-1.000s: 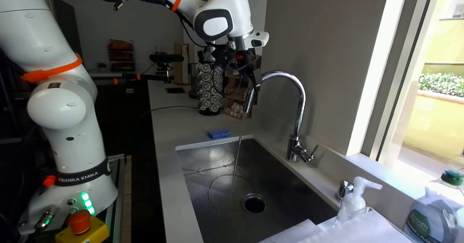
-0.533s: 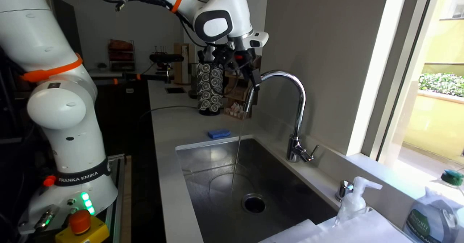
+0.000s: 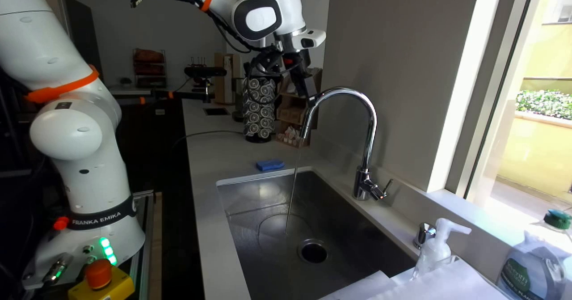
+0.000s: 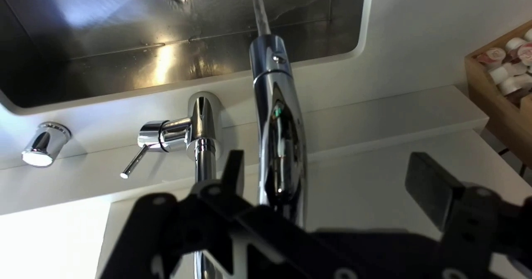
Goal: Push the faucet to the left then push the faucet handle backwards.
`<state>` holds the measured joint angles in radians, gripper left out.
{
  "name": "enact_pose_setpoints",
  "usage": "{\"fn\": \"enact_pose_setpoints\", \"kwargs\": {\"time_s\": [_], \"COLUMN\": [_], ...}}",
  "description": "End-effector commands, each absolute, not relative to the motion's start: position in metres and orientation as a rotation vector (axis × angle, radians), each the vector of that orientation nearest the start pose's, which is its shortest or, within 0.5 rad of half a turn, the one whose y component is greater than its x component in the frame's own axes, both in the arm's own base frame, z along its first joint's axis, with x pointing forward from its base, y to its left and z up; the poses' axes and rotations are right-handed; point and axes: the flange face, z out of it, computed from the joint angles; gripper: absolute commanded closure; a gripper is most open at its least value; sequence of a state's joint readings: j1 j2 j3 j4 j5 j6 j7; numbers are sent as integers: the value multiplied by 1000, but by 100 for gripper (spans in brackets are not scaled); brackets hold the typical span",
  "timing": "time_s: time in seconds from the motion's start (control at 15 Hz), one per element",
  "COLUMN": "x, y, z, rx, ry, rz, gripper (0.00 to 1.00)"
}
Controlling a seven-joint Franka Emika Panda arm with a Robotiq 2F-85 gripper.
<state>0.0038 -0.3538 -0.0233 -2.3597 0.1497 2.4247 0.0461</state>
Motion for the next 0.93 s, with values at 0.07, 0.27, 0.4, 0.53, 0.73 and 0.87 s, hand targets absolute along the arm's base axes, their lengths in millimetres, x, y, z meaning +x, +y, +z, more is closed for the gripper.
{"fn": "enact_pose_setpoints", "kwargs": {"time_s": [0.07,0.27,0.4,0.53,0.73,0.87], "x": [438,419,410,407,411,416], "y": [-1,-22,-50,-84,-133,-157], "z": [533,549,557,560,554,544], "rx": [-2975,-3030,-3068,-3109,-3137,-3136], "ry": [259,259,217,173,78,34], "rz": [-554,-528,-535,-544,-543,-526], "gripper": [0,0,0,0,0,0]}}
